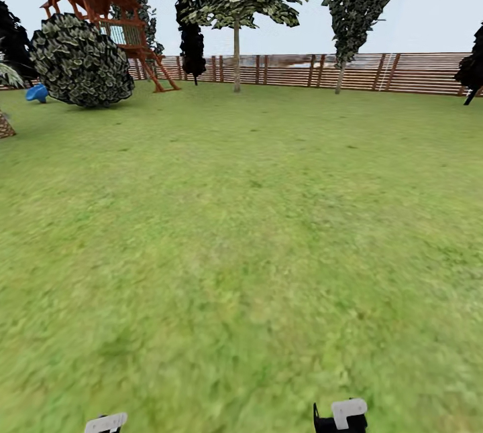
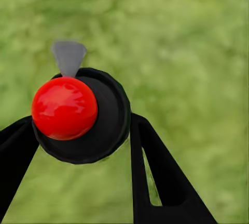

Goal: In the garden, pick up the pesticide atomizer on the floor and spray pesticide onto both trees until each tree trunk is fully covered.

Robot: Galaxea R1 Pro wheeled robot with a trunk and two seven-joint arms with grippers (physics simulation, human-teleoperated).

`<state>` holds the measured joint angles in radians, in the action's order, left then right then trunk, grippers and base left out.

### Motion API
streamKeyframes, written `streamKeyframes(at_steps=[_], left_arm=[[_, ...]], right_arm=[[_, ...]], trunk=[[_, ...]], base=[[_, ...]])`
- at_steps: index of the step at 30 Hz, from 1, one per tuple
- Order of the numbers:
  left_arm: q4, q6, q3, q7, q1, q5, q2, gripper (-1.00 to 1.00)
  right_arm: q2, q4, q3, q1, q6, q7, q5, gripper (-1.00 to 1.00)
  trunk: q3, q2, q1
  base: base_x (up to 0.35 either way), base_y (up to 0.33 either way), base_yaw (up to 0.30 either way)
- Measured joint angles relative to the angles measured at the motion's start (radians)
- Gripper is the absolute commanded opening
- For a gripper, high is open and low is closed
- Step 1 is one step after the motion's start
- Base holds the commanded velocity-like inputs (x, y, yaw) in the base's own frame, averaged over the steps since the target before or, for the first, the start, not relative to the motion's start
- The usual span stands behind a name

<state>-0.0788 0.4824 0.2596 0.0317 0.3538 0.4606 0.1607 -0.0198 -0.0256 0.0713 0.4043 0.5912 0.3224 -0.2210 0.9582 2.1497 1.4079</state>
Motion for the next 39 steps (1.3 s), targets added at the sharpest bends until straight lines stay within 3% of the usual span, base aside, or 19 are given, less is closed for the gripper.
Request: streamKeyframes(at_steps=[39], left_arm=[[0.000, 0.001, -0.001, 0.000, 0.000, 0.001, 0.000, -1.00]], right_arm=[[0.000, 0.000, 0.000, 0.000, 0.000, 0.000, 0.001, 1.00]], trunk=[[0.000, 0.000, 0.000]], base=[[0.337, 0.000, 0.000]])
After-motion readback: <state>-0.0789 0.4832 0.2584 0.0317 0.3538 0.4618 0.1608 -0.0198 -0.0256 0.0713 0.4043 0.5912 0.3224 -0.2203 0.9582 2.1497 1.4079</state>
